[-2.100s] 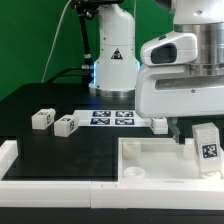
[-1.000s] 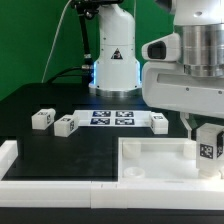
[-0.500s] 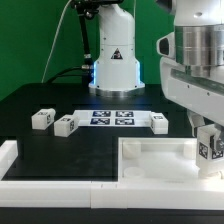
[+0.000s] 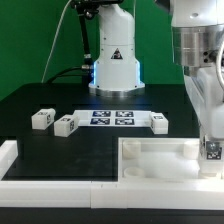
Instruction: Assemble one leg
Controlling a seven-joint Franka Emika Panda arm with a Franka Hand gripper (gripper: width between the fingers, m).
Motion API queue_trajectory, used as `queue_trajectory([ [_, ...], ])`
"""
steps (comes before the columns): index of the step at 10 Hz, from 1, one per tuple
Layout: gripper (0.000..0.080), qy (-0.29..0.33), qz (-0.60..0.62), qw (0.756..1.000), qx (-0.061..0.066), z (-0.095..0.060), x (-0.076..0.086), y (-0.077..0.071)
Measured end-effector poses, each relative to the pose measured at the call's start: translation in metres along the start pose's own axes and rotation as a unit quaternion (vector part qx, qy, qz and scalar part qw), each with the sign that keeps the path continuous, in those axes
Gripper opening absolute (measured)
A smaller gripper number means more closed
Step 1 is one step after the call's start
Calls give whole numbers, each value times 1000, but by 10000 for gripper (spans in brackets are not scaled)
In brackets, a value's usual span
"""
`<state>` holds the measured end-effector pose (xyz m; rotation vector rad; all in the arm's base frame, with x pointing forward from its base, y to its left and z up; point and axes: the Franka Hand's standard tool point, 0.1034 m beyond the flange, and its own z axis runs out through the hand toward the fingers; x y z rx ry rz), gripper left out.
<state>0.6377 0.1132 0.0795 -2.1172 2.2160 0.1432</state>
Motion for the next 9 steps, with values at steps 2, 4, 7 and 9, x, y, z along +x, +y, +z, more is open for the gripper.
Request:
queue_trajectory([
  [2, 605, 0, -30, 1000, 0, 0, -1, 0],
  [4, 640, 0, -153, 988, 0, 0, -1, 0],
  [7, 647, -1, -318, 948, -7, 0, -5, 3],
  [9, 649, -1, -437, 899, -8, 0, -3, 2],
])
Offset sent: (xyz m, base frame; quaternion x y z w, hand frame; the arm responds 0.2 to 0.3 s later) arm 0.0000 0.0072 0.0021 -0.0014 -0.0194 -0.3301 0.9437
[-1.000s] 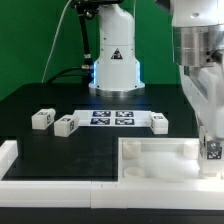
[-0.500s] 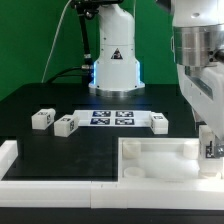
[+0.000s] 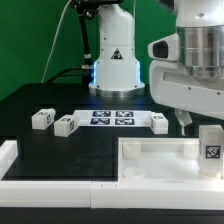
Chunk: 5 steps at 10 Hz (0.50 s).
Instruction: Assemble one leg
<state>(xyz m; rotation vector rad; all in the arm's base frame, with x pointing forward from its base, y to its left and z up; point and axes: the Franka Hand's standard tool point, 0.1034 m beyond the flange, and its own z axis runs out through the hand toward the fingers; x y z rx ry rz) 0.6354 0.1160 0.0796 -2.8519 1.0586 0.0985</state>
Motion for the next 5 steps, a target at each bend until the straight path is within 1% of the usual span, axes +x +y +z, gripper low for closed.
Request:
queue_trajectory([
  [1, 649, 0, -53, 999, 0, 0, 0, 0],
  [2, 649, 1, -76, 997, -1, 0, -2, -2],
  [4, 649, 5, -192, 981, -2, 1, -2, -3],
  [5, 649, 6, -232, 973, -1, 1, -1, -2],
])
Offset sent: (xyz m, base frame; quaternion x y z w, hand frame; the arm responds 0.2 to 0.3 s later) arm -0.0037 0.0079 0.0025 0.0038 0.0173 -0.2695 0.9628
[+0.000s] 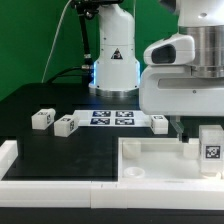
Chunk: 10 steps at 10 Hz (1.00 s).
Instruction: Assemble one leg
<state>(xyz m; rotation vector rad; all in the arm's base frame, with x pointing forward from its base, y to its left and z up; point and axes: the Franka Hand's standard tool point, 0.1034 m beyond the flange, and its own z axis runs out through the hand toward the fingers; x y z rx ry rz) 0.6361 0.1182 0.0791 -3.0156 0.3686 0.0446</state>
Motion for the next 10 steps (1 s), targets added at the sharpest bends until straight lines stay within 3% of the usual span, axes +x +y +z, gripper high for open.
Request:
queue_trajectory([
  [2, 649, 0, -66, 998, -2, 0, 0, 1],
  [4, 612, 1, -56, 998, -2, 0, 0, 1],
  [5, 421, 1, -56, 998, -2, 0, 1, 1],
  [6, 421, 1, -56, 998, -2, 0, 1, 1],
  [7, 289, 1, -47, 999, -2, 0, 1, 1],
  [10, 290, 1, -5, 1000, -2, 0, 1, 1],
])
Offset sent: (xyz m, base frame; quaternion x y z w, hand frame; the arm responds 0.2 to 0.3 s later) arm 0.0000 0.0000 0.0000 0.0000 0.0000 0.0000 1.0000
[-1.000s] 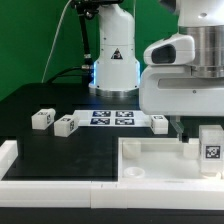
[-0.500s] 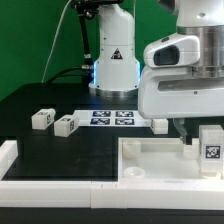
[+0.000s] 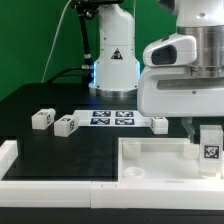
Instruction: Assemble one leg
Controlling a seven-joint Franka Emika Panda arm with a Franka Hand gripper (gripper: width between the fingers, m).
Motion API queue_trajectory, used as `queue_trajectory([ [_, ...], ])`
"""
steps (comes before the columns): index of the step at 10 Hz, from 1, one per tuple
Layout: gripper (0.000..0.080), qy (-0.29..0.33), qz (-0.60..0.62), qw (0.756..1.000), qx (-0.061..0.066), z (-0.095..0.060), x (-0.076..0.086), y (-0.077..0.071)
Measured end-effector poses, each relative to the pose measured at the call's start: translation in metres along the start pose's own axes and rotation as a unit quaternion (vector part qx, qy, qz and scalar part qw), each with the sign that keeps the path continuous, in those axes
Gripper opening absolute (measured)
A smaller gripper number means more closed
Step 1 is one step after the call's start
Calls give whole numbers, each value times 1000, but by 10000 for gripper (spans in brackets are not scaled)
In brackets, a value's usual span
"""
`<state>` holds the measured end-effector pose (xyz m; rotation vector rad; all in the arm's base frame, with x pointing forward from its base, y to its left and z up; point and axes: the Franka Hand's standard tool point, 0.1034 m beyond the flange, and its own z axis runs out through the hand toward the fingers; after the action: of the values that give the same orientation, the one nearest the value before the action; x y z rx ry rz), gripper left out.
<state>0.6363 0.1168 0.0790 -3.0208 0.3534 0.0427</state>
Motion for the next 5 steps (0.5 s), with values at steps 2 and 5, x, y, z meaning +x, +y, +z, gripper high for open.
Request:
queue_trajectory([
  [2, 290, 0, 164, 986, 2, 1, 0, 0],
  [5, 291, 1, 343, 939, 4, 1, 1, 1],
])
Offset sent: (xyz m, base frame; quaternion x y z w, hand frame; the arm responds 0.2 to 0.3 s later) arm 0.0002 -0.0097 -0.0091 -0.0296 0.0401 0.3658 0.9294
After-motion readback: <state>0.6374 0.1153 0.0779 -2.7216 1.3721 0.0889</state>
